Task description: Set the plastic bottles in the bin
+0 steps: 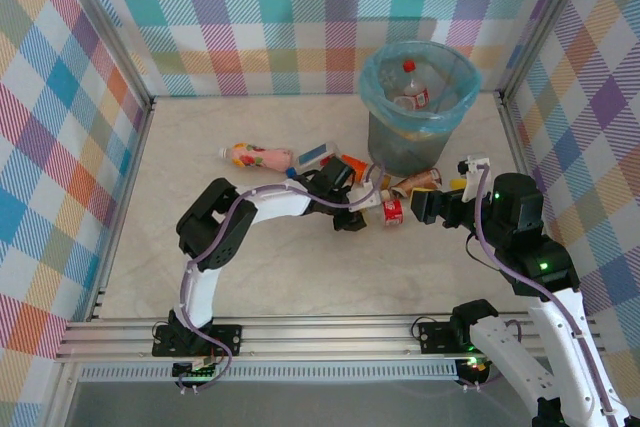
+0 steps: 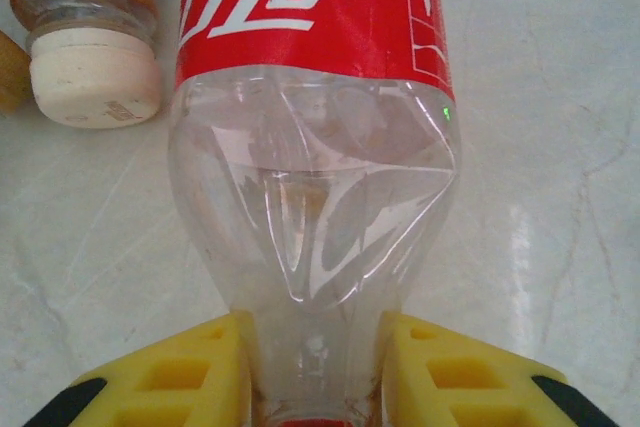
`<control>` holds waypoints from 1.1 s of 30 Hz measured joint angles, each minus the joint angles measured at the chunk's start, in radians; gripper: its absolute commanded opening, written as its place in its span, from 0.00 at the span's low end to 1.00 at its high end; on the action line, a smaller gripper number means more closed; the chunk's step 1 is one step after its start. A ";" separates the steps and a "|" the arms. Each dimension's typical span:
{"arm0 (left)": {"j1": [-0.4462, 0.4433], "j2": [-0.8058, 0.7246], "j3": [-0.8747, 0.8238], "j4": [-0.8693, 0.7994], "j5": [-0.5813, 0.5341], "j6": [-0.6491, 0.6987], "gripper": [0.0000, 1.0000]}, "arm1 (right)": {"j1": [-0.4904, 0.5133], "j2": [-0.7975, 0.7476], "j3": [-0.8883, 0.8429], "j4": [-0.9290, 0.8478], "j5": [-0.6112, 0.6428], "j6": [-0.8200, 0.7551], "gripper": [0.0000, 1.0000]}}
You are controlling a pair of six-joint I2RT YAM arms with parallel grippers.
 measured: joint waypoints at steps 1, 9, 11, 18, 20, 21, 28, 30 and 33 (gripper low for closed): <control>0.000 -0.011 -0.008 -0.006 0.001 0.003 0.06 | 0.000 0.000 0.000 0.000 0.000 0.000 0.96; 0.000 -0.189 -0.142 0.017 0.000 0.002 0.00 | 0.000 0.000 0.011 -0.001 0.000 0.001 0.96; 0.000 -0.261 -0.191 0.031 -0.010 -0.013 0.00 | 0.000 0.000 0.020 -0.001 0.000 0.005 0.96; 0.000 -0.519 -0.356 0.132 -0.076 -0.121 0.00 | 0.000 0.023 0.090 0.010 -0.050 0.061 0.97; 0.000 -0.618 -0.424 0.173 -0.094 -0.169 0.00 | 0.000 0.038 0.116 0.031 -0.081 0.088 0.97; 0.000 -0.662 -0.446 0.184 -0.100 -0.189 0.00 | 0.000 0.046 0.125 0.043 -0.095 0.101 0.98; 0.000 -0.931 -0.516 0.227 -0.134 -0.285 0.00 | 0.000 0.124 0.155 0.114 -0.191 0.195 0.99; 0.000 -0.993 -0.519 0.227 -0.137 -0.296 0.00 | 0.000 0.147 0.155 0.135 -0.228 0.225 0.99; 0.000 -1.055 -0.520 0.224 -0.143 -0.303 0.00 | 0.000 0.183 0.155 0.161 -0.284 0.267 1.00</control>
